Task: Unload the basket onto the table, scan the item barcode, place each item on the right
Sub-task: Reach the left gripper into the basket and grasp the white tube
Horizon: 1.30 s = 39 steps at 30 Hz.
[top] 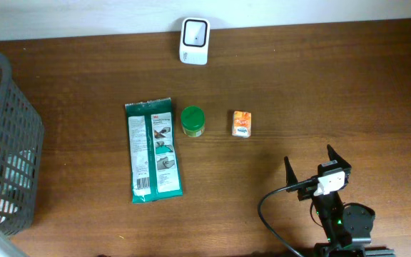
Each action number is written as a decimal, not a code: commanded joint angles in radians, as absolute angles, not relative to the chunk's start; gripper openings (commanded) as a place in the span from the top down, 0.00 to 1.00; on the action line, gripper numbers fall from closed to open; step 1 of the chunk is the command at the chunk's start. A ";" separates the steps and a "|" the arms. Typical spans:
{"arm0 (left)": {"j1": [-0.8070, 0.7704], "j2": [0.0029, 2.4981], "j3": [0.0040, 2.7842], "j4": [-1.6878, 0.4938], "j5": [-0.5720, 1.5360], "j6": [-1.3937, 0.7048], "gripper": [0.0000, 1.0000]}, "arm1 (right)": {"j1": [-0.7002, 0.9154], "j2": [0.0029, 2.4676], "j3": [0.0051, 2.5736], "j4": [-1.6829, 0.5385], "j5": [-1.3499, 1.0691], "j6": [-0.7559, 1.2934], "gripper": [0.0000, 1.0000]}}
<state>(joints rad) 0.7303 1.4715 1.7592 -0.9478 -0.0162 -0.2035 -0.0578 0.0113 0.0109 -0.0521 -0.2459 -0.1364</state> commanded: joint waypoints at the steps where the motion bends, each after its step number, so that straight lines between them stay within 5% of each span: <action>1: 0.758 1.566 1.728 -0.962 -0.176 -0.216 0.14 | -0.052 0.004 0.006 -0.057 -0.255 -0.133 0.02; 9: 0.769 1.703 1.596 -0.933 -0.358 -0.207 0.13 | -0.052 0.004 0.006 -0.057 -0.255 -0.133 0.02; 20: 0.789 1.803 1.406 -0.721 -0.336 -0.038 0.11 | -0.052 0.004 0.006 -0.057 -0.255 -0.133 0.01; 25: 0.790 1.895 1.401 -0.722 -0.337 -0.006 0.31 | -0.052 0.004 0.006 -0.057 -0.255 -0.133 0.02; 31: 0.796 1.994 1.401 -0.712 -0.336 -0.007 0.38 | -0.052 0.004 0.006 -0.057 -0.255 -0.133 0.02; 37: 0.804 2.033 1.401 -0.715 -0.337 -0.007 0.64 | -0.052 0.004 0.006 -0.057 -0.255 -0.133 0.02; 39: 0.804 2.033 1.401 -0.716 -0.336 -0.007 0.82 | -0.052 0.004 0.006 -0.057 -0.255 -0.133 0.02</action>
<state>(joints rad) 0.7990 2.0033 1.4120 -0.7094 -0.3454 -0.0048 -0.0578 0.0113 0.0109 -0.0521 -0.2459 -0.1371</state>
